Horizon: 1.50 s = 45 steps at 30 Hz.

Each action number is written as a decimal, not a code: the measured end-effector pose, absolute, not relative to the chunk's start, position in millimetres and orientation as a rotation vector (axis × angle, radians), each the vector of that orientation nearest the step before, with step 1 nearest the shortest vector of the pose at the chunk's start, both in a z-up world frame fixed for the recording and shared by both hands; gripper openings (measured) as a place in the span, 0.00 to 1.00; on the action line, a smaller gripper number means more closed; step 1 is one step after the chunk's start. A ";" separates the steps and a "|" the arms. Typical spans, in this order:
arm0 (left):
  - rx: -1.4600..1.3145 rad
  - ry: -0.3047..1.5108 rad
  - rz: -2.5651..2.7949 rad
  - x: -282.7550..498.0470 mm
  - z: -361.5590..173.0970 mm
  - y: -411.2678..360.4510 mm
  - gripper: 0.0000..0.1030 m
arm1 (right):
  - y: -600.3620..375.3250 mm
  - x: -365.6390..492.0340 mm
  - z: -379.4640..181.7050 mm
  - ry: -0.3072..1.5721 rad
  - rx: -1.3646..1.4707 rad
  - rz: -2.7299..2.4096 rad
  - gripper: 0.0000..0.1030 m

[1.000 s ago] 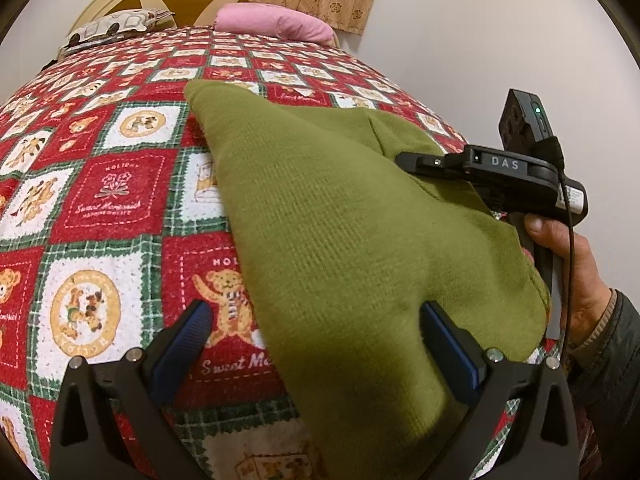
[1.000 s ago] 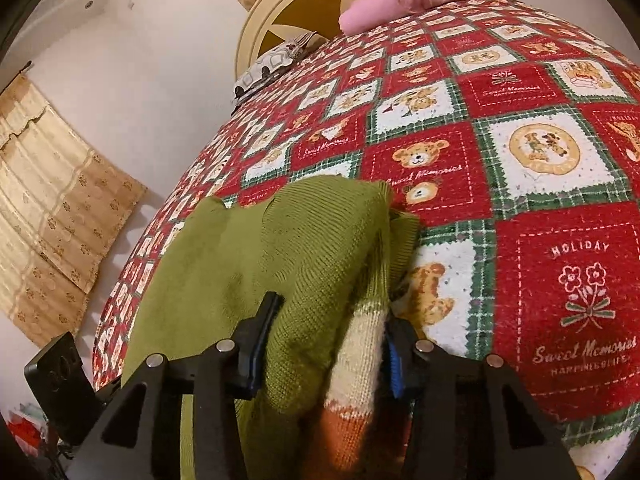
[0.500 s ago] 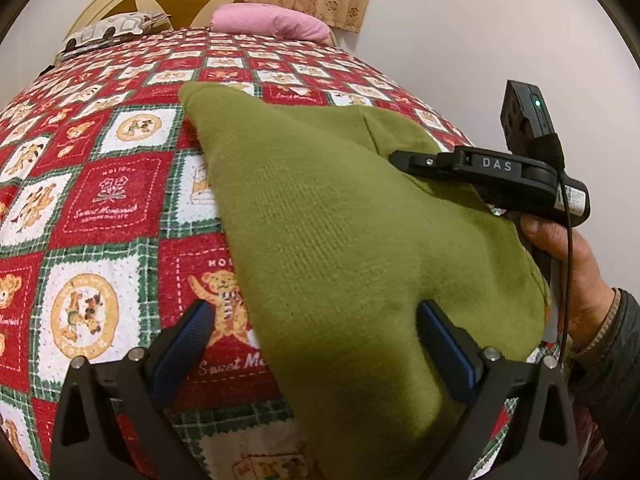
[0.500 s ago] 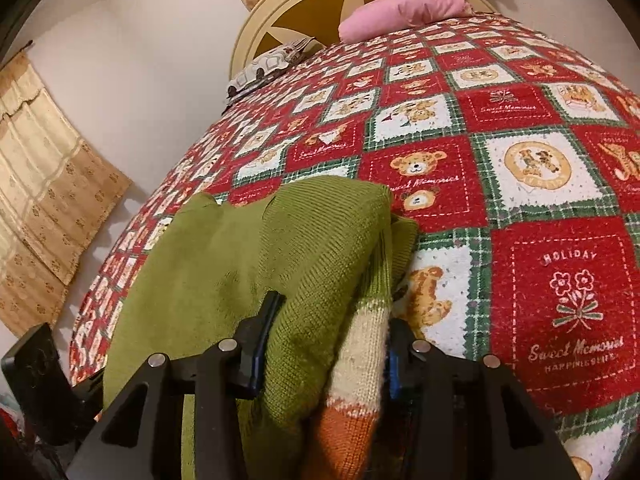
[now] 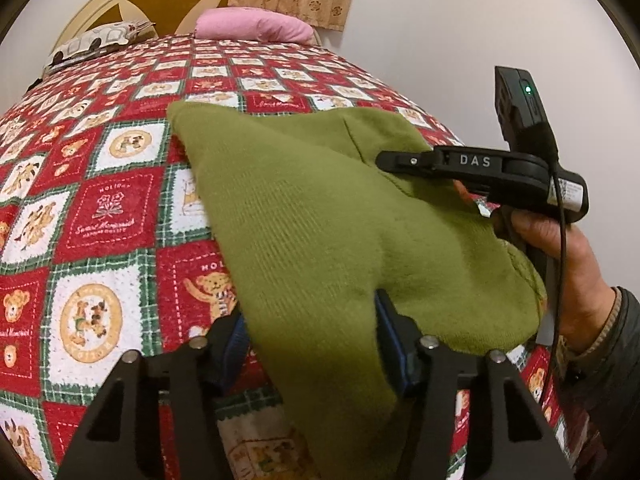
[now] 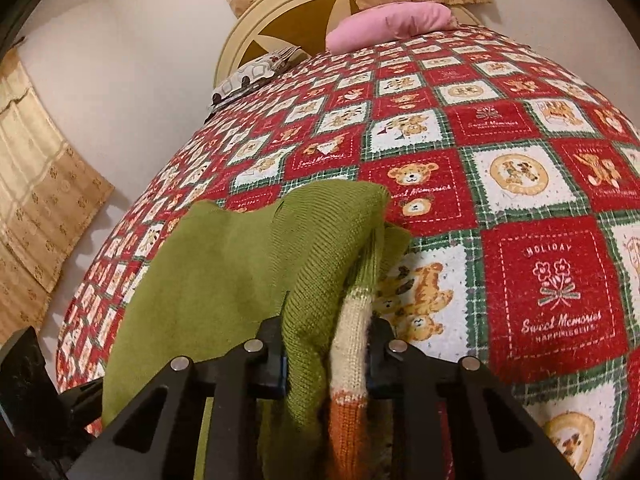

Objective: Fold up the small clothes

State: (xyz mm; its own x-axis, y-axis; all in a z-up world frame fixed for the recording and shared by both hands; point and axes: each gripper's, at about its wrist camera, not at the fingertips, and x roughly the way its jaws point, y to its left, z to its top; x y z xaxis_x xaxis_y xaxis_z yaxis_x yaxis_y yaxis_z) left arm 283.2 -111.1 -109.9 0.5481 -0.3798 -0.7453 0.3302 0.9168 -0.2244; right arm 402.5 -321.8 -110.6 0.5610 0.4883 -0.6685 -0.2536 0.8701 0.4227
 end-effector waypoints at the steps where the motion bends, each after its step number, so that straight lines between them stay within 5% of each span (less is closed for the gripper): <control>1: -0.055 0.897 -0.420 282.6 -109.0 -110.7 0.53 | -321.8 401.2 -109.2 0.871 0.298 0.442 0.24; 11: -0.069 0.882 -0.433 269.9 -93.2 -99.6 0.33 | -311.4 381.2 -86.2 0.835 0.294 0.461 0.23; 45: -0.109 0.809 -0.196 144.5 -67.1 46.3 0.32 | -114.7 283.6 -69.0 0.831 0.250 0.820 0.22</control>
State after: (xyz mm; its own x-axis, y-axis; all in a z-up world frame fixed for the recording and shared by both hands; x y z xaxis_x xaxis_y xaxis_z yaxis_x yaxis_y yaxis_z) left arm 144.5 46.3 -67.1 0.6732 -0.2149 -0.7076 0.1317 0.9764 -0.1713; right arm 283.6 -114.7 -69.0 0.3960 0.7306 -0.5562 -0.5463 0.6744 0.4968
